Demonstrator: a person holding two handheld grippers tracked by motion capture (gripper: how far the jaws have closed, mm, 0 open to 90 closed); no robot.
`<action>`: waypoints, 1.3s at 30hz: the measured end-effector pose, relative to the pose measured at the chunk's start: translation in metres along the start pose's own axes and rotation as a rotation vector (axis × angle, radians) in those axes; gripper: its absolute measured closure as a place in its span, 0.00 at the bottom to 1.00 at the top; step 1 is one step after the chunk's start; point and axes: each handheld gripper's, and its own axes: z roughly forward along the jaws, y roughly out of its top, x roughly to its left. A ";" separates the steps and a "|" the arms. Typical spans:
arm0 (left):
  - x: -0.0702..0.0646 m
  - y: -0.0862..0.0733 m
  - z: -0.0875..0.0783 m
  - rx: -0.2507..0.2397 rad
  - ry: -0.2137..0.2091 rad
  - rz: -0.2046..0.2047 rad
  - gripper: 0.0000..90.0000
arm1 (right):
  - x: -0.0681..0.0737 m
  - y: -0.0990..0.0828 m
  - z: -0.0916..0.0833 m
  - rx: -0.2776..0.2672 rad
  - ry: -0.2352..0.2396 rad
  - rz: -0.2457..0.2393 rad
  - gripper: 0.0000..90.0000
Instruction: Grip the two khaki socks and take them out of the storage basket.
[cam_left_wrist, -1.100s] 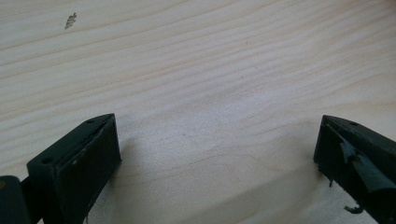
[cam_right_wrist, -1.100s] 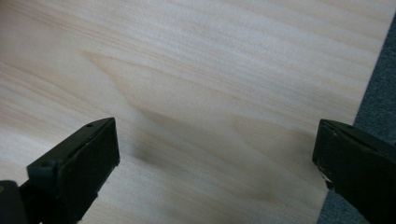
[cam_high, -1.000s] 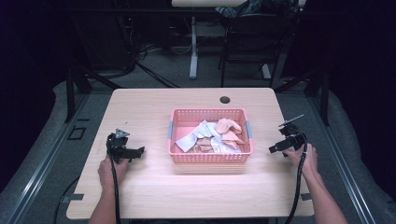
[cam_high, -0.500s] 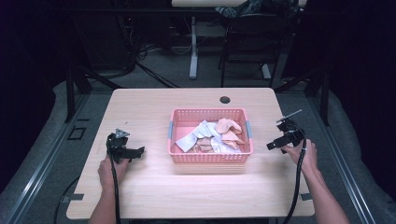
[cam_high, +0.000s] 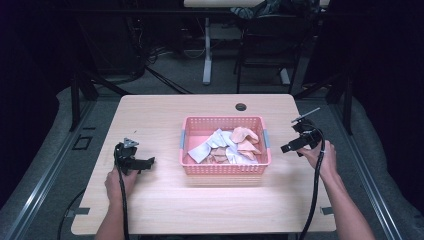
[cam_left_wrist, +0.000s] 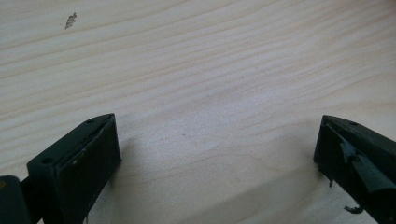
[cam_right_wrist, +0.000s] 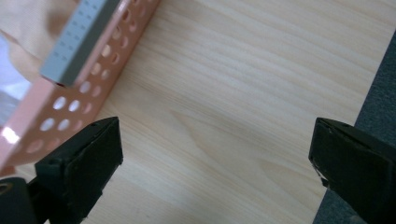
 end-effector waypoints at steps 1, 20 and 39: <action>0.000 0.000 0.000 0.000 0.000 0.000 0.00 | 0.001 0.002 -0.001 0.005 -0.001 -0.005 0.03; 0.000 0.000 0.000 0.000 0.000 0.000 0.00 | 0.037 0.055 -0.030 -0.048 0.028 -0.099 0.06; 0.000 0.000 0.000 -0.001 0.000 -0.001 0.00 | 0.087 0.096 0.005 -0.022 0.091 -0.174 0.24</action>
